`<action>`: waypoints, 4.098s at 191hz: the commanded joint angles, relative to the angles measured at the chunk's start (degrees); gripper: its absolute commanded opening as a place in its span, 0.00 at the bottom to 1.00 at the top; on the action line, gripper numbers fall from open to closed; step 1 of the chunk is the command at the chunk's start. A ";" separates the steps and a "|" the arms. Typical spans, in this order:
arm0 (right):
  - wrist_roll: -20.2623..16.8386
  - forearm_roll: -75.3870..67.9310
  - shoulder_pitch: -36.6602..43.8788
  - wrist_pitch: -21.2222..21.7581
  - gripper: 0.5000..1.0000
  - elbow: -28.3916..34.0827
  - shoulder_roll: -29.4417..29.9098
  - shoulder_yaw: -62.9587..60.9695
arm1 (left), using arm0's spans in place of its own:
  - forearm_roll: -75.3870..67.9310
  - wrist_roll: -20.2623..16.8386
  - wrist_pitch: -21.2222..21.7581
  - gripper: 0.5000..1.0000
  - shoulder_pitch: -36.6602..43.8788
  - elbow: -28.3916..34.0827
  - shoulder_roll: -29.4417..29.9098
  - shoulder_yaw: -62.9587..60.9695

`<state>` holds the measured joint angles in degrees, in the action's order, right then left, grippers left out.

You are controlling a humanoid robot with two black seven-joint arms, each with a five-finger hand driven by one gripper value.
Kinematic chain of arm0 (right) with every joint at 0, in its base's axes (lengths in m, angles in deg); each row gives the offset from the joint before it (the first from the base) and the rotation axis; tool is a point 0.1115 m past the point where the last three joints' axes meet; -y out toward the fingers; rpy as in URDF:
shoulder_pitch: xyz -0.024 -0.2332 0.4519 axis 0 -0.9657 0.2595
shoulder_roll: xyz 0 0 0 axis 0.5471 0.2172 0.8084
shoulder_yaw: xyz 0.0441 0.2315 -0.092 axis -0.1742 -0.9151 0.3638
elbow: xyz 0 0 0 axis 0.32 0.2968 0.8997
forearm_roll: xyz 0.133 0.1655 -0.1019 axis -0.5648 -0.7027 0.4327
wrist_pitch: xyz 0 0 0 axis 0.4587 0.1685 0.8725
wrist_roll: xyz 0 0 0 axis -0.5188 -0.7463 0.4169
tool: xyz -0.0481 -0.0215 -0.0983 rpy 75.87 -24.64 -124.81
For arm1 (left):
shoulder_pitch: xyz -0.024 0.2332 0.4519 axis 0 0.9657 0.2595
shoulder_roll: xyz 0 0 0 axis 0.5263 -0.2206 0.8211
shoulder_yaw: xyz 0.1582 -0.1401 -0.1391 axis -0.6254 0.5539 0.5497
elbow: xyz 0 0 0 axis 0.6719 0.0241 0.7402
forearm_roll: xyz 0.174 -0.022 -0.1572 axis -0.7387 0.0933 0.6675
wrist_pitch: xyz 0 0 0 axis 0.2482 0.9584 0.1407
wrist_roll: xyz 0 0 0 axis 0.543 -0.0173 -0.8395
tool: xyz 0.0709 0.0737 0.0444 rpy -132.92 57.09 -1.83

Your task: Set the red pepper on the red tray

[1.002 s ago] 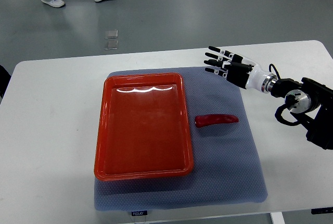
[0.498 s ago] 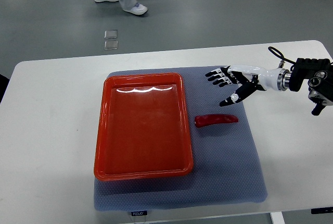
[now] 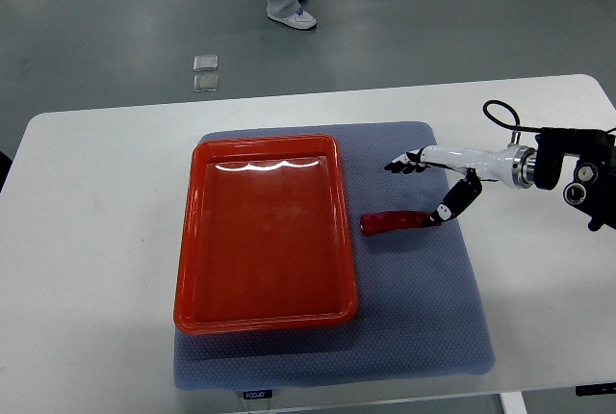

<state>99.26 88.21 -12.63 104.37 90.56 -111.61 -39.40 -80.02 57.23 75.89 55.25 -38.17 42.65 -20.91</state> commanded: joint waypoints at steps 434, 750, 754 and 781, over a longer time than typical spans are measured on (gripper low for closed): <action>2.02 -3.43 10.29 -10.03 0.01 -12.18 25.10 10.55 | 0.01 0.00 0.00 1.00 0.00 -0.05 0.00 -0.07; -7.21 -94.66 -0.87 7.11 0.83 -24.84 20.79 -7.03 | 0.01 0.00 0.00 1.00 0.00 0.03 0.00 0.02; -7.21 -94.66 -0.87 7.28 0.83 -24.92 20.62 -7.03 | 0.01 0.00 0.00 1.00 0.00 0.03 0.00 0.02; -7.21 -94.58 -0.70 7.28 0.83 -25.01 19.04 -7.03 | 0.01 0.00 0.00 1.00 0.00 -0.05 0.00 0.02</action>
<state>92.05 -6.46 -13.40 111.52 65.65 -91.59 -46.43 -80.01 57.23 75.90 55.25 -38.16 42.65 -20.92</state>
